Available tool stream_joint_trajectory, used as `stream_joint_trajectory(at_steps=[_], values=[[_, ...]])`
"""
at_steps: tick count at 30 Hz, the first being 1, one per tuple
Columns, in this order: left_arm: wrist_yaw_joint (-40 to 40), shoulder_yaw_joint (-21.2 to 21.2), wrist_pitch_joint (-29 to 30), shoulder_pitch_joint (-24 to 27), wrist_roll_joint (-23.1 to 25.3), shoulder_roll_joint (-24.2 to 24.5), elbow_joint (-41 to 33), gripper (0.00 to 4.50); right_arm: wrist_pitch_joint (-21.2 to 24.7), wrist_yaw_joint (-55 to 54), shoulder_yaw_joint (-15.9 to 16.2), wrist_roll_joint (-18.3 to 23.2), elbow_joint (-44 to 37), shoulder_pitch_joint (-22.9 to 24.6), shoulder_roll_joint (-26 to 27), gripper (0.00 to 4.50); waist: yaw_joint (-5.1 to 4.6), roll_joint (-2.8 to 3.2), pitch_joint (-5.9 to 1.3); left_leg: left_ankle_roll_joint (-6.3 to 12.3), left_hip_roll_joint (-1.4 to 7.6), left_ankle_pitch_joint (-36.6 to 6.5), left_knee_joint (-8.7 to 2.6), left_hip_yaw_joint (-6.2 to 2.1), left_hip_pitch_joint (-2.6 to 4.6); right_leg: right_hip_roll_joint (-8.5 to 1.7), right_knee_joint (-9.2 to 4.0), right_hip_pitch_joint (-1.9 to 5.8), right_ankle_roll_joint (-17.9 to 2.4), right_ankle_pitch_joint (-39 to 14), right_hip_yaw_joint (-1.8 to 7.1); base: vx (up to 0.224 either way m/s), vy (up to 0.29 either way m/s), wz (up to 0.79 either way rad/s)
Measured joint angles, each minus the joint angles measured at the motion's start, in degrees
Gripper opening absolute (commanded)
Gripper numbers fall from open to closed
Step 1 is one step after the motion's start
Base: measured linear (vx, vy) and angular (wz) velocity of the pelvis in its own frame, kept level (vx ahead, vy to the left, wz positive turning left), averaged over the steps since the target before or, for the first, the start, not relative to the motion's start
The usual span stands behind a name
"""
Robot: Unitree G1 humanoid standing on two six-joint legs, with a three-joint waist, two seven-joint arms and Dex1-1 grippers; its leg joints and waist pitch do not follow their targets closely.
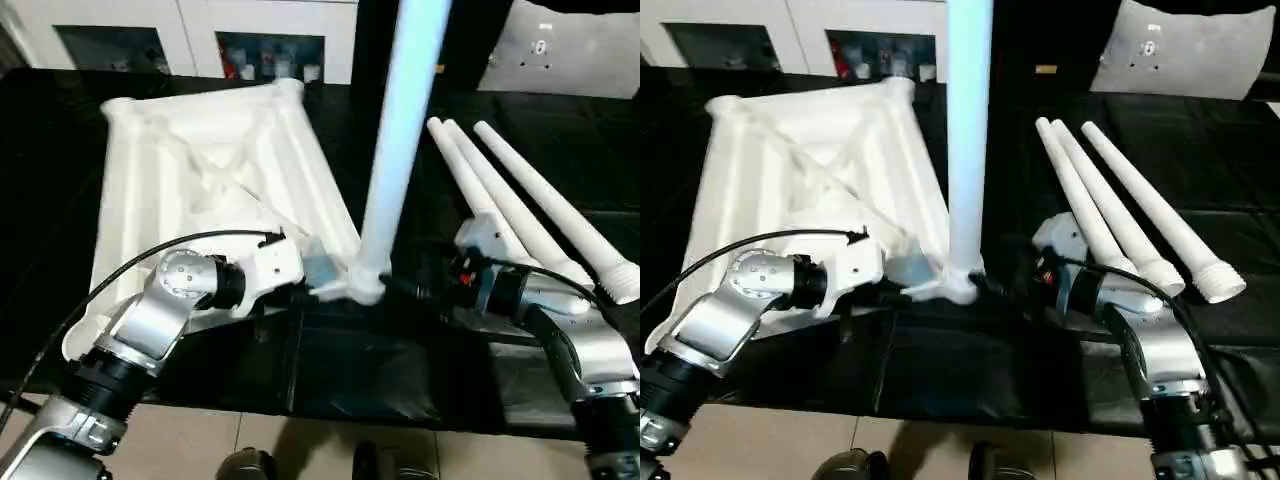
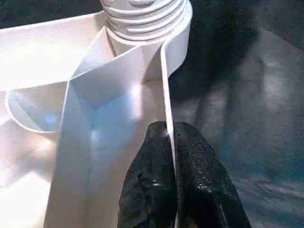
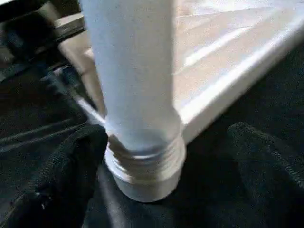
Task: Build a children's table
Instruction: Rotate leg to tighten
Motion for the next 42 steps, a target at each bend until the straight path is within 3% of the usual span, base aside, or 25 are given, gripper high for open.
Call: stream_joint_trajectory(at_steps=[2, 3, 5, 8, 22, 30, 35, 38, 42], values=[[-1.4, -0.3, -0.9, -0.2, -0.3, 0.3, 0.2, 0.0, -0.3, 2.5, 1.2, 0.0, 0.5, -0.4, -0.7, 4.47, -0.01, 0.0, 0.0, 0.0, 0.0, 0.0, 0.02, 0.01, 0.0, -0.01, 0.0, 0.01, 0.0, 0.0, 0.0, 0.0, 0.0, 0.0], [-2.2, -0.5, -1.5, -0.3, -0.4, 0.4, 0.4, 0.0, -0.6, 3.6, 1.7, 0.0, 0.8, -0.8, -1.1, 4.18, -0.02, 0.0, 0.0, 0.01, 0.0, 0.0, 0.03, 0.01, -0.01, -0.01, 0.0, 0.01, 0.0, 0.0, 0.0, 0.0, 0.0, 0.0], [-3.7, -1.1, -2.3, -0.6, -0.7, 0.8, 0.6, 0.0, -1.0, 5.8, 2.5, -0.1, 2.0, -2.2, -1.7, 4.18, -0.02, -0.01, -0.01, 0.02, 0.01, 0.0, 0.06, 0.02, -0.03, -0.01, 0.01, 0.01, 0.0, 0.0, 0.0, 0.0, 0.0, 0.0], [-4.8, -1.7, -3.3, -1.0, -0.7, 1.0, 0.7, 0.0, -1.3, 8.0, 3.8, -0.1, 2.9, -3.3, -1.9, 3.81, 0.03, -0.01, -0.01, 0.02, 0.01, 0.0, 0.06, 0.03, -0.05, -0.02, 0.02, -0.01, 0.0, 0.0, 0.0, 0.0, 0.0, 0.0], [-5.6, -1.8, -4.5, -1.4, -0.7, 1.2, 1.6, 0.0, -1.5, 11.6, 4.8, 0.2, 5.0, -4.8, -1.8, 2.65, -0.24, -0.03, -0.02, 0.02, 0.03, 0.0, 0.06, 0.05, -0.09, -0.02, 0.02, -0.02, 0.0, 0.0, 0.0, 0.0, 0.0, 0.0], [-5.7, -1.8, -4.2, -1.3, -0.9, 1.2, 1.6, 0.0, -0.7, 10.3, 4.2, 1.3, 3.1, -2.7, -1.0, 2.58, -0.13, -0.05, -0.03, 0.02, 0.05, 0.0, 0.04, 0.05, -0.08, -0.02, 0.02, 0.0, 0.1, 0.0, -0.03, 0.0, 0.0, 0.0], [-1.8, 0.0, 2.8, -0.9, -0.6, -0.9, 0.9, 0.0, 2.9, -0.2, 2.2, 0.8, -1.0, 0.5, 4.6, 2.39, -0.68, -0.11, -0.15, -0.02, 0.08, 0.0, 0.03, 0.12, 0.12, -0.02, 0.01, 0.32, 0.4, -0.2, -0.03, 0.0, 0.0, 0.0], [5.6, 1.7, 9.8, -1.0, 1.4, -5.7, 0.8, 0.0, 6.0, -13.9, -0.2, -2.6, -1.7, 0.0, 11.8, 2.35, -2.13, -0.12, -0.16, -0.45, 0.09, -0.1, 0.06, 0.19, 0.94, -0.04, -0.08, 0.79, 0.5, -0.3, -0.05, 0.0, 0.0, 0.0], [15.1, 3.1, 15.7, -1.7, 3.2, -12.6, 1.5, 0.0, 8.1, -28.4, -2.6, -6.0, 0.7, -3.2, 18.9, 2.12, -3.41, -0.12, -0.16, -0.37, 0.09, 0.0, 0.27, 0.12, 0.86, -0.13, -0.31, 0.81, 0.5, -0.3, -0.31, 0.0, 0.0, 0.0]])
